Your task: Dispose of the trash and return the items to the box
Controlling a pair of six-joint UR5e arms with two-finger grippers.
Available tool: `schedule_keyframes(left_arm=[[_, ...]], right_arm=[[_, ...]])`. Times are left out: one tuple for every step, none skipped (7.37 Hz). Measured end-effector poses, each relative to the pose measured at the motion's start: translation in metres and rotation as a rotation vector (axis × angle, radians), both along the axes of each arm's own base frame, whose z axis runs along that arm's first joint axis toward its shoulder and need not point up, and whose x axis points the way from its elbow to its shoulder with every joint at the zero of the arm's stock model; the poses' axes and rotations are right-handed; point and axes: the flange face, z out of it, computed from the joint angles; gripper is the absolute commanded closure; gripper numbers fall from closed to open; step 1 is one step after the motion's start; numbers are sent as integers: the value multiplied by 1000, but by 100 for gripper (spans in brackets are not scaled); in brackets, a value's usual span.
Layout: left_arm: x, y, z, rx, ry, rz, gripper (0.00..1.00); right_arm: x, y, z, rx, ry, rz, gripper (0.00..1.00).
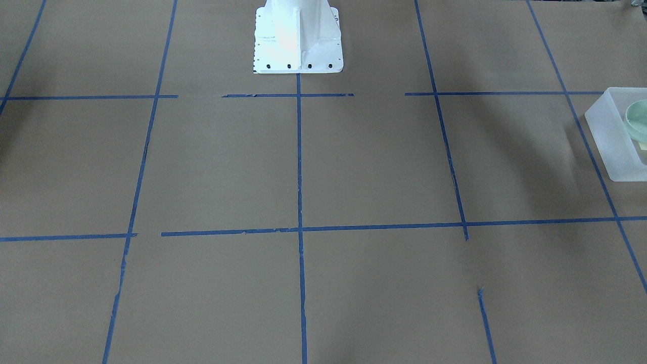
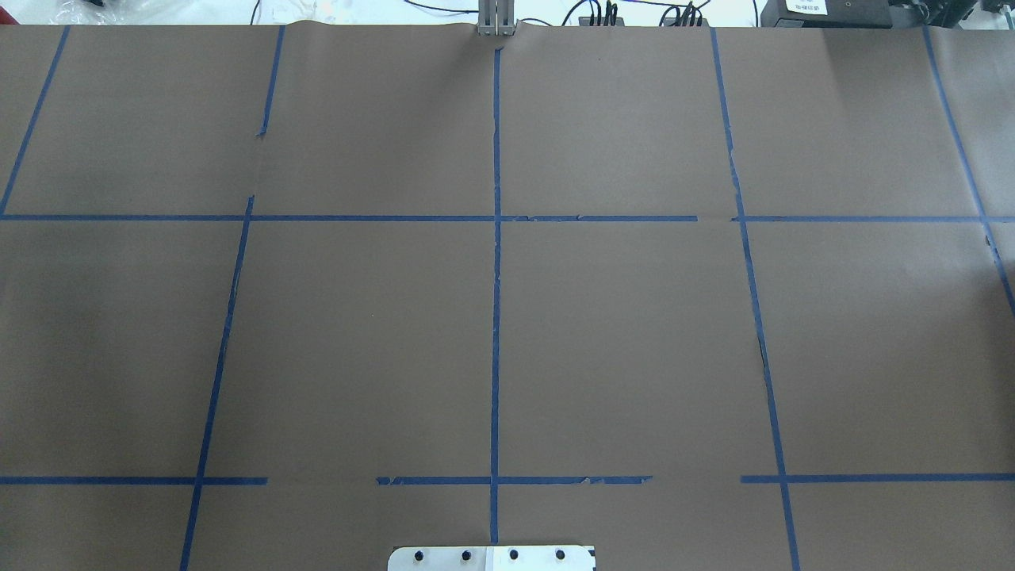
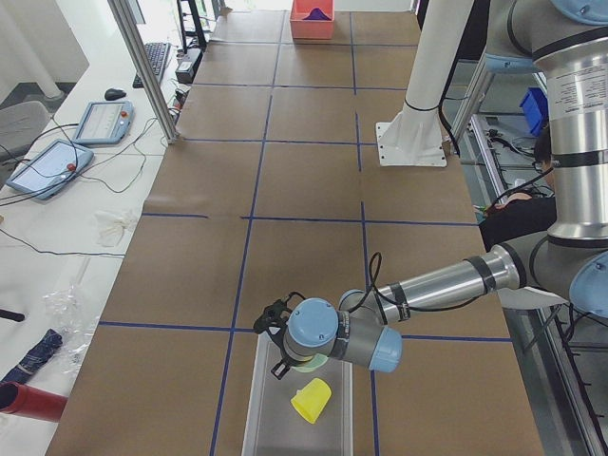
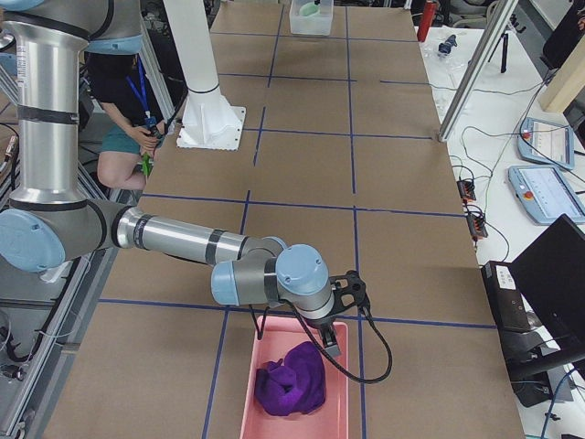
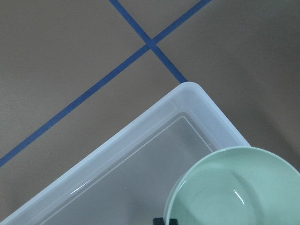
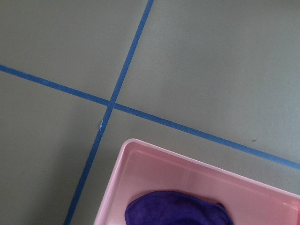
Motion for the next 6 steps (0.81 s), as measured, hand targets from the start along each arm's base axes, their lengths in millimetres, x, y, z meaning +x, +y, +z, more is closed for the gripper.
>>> schedule_keyframes(left_arm=[[0,3,6,21,1,-1,0],[0,4,6,42,1,-2,0],[0,1,0,57,2,-11,0],[0,-7,-21,62,13,-46,0],[-1,-17,-54,43,35,-108,0],[-1,-28,-89,-16,55,-182,0]], right_arm=[[0,0,1,0,0,0,0],[0,0,1,-1,1,0,0],[0,0,1,-1,0,-1,0],[-2,0,1,-5,-2,-1,0],[-6,-2,0,-18,-8,6,0],[-13,-6,-5,-40,-20,31,0]])
